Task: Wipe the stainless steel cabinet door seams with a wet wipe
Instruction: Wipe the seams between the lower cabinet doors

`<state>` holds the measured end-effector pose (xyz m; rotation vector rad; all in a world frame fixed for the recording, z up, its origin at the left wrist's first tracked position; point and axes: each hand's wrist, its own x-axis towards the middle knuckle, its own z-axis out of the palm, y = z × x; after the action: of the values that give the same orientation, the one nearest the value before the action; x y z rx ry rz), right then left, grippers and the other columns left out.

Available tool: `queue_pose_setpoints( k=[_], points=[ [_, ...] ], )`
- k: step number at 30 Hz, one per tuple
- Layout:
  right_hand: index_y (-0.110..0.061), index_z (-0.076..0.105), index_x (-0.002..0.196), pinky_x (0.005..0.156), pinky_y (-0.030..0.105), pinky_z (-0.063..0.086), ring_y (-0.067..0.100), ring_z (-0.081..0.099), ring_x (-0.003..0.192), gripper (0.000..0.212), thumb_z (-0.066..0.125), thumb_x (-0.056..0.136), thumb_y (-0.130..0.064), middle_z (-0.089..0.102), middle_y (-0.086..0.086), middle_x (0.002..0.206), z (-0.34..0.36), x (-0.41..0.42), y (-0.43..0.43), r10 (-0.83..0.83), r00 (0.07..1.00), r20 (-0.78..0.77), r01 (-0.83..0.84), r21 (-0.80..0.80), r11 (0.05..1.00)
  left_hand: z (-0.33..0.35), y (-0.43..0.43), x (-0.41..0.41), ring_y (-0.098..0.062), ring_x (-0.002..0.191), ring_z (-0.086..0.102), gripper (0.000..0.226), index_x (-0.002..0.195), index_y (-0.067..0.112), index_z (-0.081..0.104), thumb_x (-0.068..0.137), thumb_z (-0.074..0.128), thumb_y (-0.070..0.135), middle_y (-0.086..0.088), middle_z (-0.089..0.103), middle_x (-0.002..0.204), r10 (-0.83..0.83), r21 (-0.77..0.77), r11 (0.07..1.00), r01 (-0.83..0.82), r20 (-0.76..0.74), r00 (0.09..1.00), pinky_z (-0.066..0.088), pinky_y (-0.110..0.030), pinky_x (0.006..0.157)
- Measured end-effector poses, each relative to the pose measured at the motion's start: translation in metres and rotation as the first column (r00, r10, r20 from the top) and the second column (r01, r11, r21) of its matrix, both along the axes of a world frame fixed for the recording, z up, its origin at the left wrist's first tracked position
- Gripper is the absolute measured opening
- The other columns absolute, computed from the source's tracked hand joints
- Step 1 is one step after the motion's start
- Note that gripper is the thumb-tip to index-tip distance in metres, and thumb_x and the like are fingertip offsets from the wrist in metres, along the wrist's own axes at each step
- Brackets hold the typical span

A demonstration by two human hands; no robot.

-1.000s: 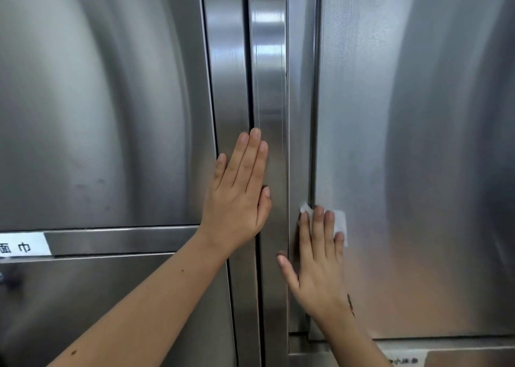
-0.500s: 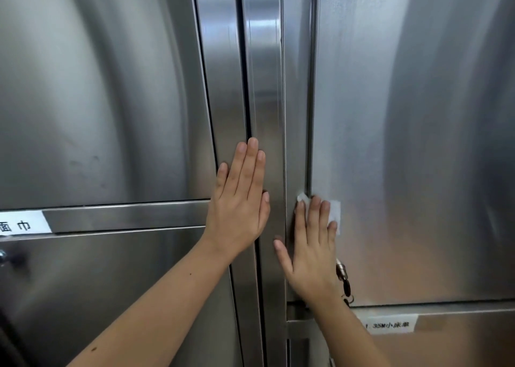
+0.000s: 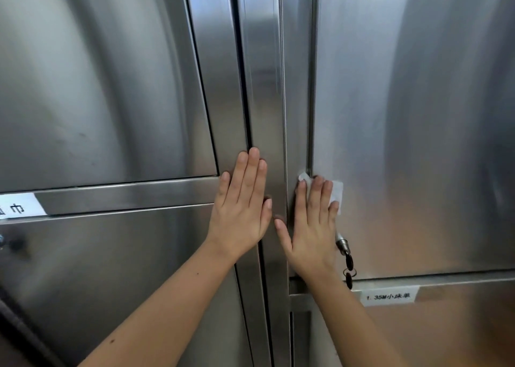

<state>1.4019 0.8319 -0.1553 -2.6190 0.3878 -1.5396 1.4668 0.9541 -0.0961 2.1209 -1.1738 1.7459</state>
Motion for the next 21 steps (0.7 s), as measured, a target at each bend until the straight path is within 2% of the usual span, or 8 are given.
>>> queue_pose_setpoints(
  k=[2, 6, 15, 21],
  points=[
    [-0.004, 0.006, 0.147, 0.112, 0.05, 0.008, 0.023, -0.014, 0.143, 0.069, 0.012, 0.097, -0.052, -0.023, 0.005, 0.154, -0.037, -0.006, 0.005, -0.018, 0.999, -0.038, 0.019, 0.027, 0.999, -0.002, 0.0, 0.001, -0.02, 0.142, -0.011, 0.066, 0.146, 0.004, -0.008, 0.094, 0.024, 0.029, -0.008, -0.022, 0.153, 0.001, -0.001, 1.0, -0.001, 0.002, 1.0, -0.003, -0.038, 0.114],
    [-0.012, -0.008, 0.148, 0.114, 0.041, -0.002, 0.021, -0.013, 0.143, 0.065, 0.012, 0.098, -0.049, -0.019, 0.004, 0.155, -0.1, -0.022, 0.009, 0.021, 0.995, -0.099, -0.017, 0.042, 0.999, -0.004, -0.002, 0.004, -0.02, 0.142, -0.011, 0.066, 0.146, 0.003, -0.007, 0.094, 0.024, 0.029, -0.008, -0.022, 0.153, 0.001, -0.006, 1.0, -0.001, 0.014, 1.0, -0.003, -0.038, 0.114],
    [-0.012, -0.007, 0.148, 0.114, 0.041, -0.006, 0.023, -0.013, 0.143, 0.067, 0.013, 0.098, -0.05, -0.021, 0.004, 0.155, -0.07, -0.011, 0.005, 0.031, 0.998, -0.059, -0.027, 0.061, 0.998, -0.006, -0.002, 0.007, -0.021, 0.142, -0.01, 0.068, 0.146, 0.004, -0.006, 0.093, 0.028, 0.029, -0.008, -0.021, 0.153, 0.0, -0.008, 1.0, 0.0, 0.031, 1.0, -0.004, -0.038, 0.114],
    [-0.012, -0.007, 0.149, 0.114, 0.039, -0.002, 0.021, -0.012, 0.143, 0.065, 0.011, 0.099, -0.049, -0.018, 0.004, 0.156, -0.125, -0.028, 0.009, 0.063, 0.984, -0.164, -0.046, 0.107, 0.993, -0.008, -0.002, 0.008, -0.021, 0.142, -0.011, 0.068, 0.146, 0.004, -0.007, 0.093, 0.027, 0.029, -0.008, -0.022, 0.153, 0.0, -0.002, 1.0, 0.0, 0.037, 0.999, -0.004, -0.039, 0.114]
  ],
)
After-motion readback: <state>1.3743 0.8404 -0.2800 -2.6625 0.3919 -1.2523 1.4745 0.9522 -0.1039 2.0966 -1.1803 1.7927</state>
